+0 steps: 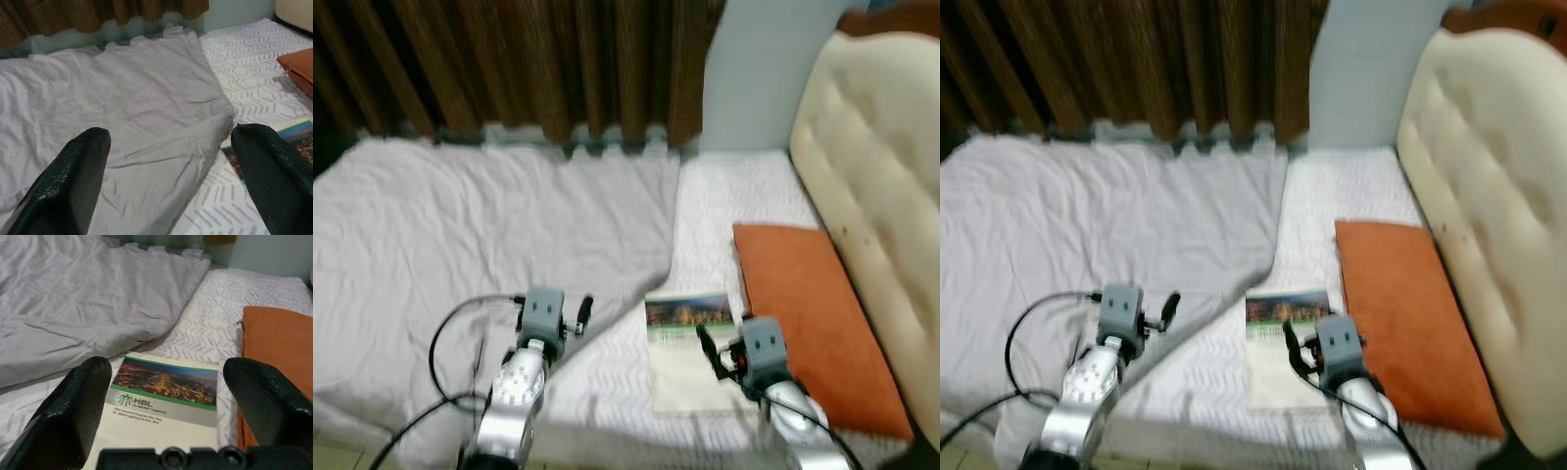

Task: Clean up the room

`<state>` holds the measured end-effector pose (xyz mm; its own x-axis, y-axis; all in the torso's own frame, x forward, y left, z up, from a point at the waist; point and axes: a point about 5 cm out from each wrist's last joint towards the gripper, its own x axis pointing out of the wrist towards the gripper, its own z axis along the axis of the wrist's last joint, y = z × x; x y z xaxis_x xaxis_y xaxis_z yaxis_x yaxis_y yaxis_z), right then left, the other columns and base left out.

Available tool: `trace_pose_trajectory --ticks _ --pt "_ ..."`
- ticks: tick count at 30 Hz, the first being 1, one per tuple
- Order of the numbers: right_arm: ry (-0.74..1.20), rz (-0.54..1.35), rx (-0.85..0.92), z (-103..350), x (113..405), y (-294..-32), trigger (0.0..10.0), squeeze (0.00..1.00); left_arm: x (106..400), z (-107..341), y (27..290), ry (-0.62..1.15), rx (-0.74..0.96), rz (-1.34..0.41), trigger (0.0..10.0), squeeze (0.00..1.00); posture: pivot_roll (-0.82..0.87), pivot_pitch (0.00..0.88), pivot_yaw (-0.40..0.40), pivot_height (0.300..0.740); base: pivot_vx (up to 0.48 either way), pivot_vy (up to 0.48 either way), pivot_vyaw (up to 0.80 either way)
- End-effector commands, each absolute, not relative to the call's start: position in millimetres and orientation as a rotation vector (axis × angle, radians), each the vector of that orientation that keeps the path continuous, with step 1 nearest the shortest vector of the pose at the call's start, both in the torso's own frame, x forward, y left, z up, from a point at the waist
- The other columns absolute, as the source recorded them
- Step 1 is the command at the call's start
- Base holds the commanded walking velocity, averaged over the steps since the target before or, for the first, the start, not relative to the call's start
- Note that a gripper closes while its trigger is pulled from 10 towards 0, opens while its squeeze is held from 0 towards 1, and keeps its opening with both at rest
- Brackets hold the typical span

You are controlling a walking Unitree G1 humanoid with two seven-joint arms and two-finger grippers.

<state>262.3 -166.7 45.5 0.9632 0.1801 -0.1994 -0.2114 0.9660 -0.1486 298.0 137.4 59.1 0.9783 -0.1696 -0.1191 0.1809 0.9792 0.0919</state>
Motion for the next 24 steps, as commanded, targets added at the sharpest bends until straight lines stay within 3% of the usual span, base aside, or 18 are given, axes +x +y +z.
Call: trace_pose_trajectory --ticks 1,24 --pt "0.184 0.194 -0.161 46 260 -165 10.0 0.0 297 59 138 0.118 0.118 -0.183 10.0 0.0 -0.09 0.083 0.04 0.74 0.0 0.0 0.0" --pt "0.197 0.157 -0.098 47 259 -163 10.0 0.0 287 60 140 0.11 0.154 -0.219 10.0 0.0 -0.07 0.15 0.045 0.74 0.0 0.0 0.0"
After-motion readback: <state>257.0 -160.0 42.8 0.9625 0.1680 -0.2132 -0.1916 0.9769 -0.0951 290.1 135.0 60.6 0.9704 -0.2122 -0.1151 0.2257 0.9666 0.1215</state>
